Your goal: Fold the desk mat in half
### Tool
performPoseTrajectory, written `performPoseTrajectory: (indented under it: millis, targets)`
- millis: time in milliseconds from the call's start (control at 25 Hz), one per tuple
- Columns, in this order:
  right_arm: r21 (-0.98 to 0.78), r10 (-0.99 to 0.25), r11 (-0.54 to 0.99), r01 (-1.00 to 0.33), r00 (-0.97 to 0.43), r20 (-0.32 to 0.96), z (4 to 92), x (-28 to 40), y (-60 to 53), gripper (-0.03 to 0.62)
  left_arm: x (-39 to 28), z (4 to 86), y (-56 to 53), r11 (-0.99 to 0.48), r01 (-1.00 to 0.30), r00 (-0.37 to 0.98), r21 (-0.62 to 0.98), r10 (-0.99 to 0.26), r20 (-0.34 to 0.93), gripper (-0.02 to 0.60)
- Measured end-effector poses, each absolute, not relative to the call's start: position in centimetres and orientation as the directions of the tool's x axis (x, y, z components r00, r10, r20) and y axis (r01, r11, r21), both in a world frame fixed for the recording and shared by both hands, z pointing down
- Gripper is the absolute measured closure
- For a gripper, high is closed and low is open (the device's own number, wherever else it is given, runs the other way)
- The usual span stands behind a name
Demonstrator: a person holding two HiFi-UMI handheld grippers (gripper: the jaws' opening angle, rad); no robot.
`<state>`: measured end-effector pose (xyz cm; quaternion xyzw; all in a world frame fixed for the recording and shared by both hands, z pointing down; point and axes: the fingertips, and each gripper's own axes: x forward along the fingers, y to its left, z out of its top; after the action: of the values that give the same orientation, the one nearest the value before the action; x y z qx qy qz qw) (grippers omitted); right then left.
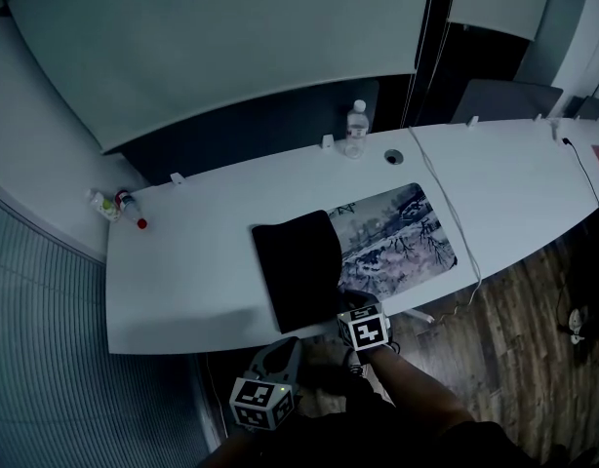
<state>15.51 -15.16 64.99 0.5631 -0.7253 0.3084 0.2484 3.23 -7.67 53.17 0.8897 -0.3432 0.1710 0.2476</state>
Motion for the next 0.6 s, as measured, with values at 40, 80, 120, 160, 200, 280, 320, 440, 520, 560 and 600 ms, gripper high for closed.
performPoseTrajectory:
  millis: [40,80,120,160,200,280,320,440,520,560,600]
  targets:
    - [-0.165,-0.667,0.173,-0.971,-0.239,0.706,64.9,16.0,-15.2,0.548,3.7,53.2,-7.7,-0.645,-0.692,0.708,0.323,-0.523,0.474,0.575]
    - [-0.163,-0.67,0.171,-0.972,-0.236,0.704,64.8,16.5,-15.2,0.548,4.1,53.2,-7.7,-0.648,-0.69,0.711,0.323,-0.52,0.473,0.575]
    - [-0.162,-0.671,0.168,-0.972,-0.234,0.703,64.8,17.0,-15.2,0.548,4.6,53.2,-7.7,-0.651,-0.687,0.713,0.322,-0.517,0.474,0.575]
    - [-0.164,-0.672,0.164,-0.973,-0.232,0.704,64.9,17.5,-15.1,0.548,5.0,53.2,-7.7,-0.654,-0.684,0.715,0.322,-0.514,0.474,0.577]
    - [-0.167,-0.671,0.158,-0.973,-0.23,0.705,65.0,18.0,-15.0,0.548,5.4,53.2,-7.7,-0.658,-0.682,0.717,0.321,-0.511,0.475,0.575]
    - [-0.167,-0.676,0.148,-0.975,-0.223,0.702,65.1,19.0,-15.0,0.548,6.3,53.2,-7.6,-0.663,-0.677,0.72,0.319,-0.506,0.475,0.575]
    - [-0.166,-0.679,0.145,-0.975,-0.22,0.701,65.0,19.5,-15.1,0.548,6.7,53.3,-7.6,-0.666,-0.675,0.721,0.318,-0.503,0.476,0.577]
    - [-0.17,-0.683,0.133,-0.976,-0.214,0.698,64.9,20.9,-15.0,0.548,8.0,53.3,-7.5,-0.672,-0.669,0.725,0.318,-0.495,0.48,0.577]
    - [-0.173,-0.682,0.122,-0.977,-0.21,0.7,65.0,21.9,-14.9,0.548,8.8,53.3,-7.4,-0.676,-0.665,0.727,0.316,-0.49,0.482,0.575]
    - [-0.175,-0.682,0.117,-0.978,-0.207,0.702,65.1,22.4,-14.7,0.548,9.3,53.3,-7.4,-0.678,-0.664,0.727,0.314,-0.488,0.483,0.575]
    - [-0.175,-0.683,0.113,-0.978,-0.205,0.701,65.1,23.0,-14.6,0.548,9.7,53.3,-7.3,-0.681,-0.662,0.728,0.313,-0.487,0.482,0.577]
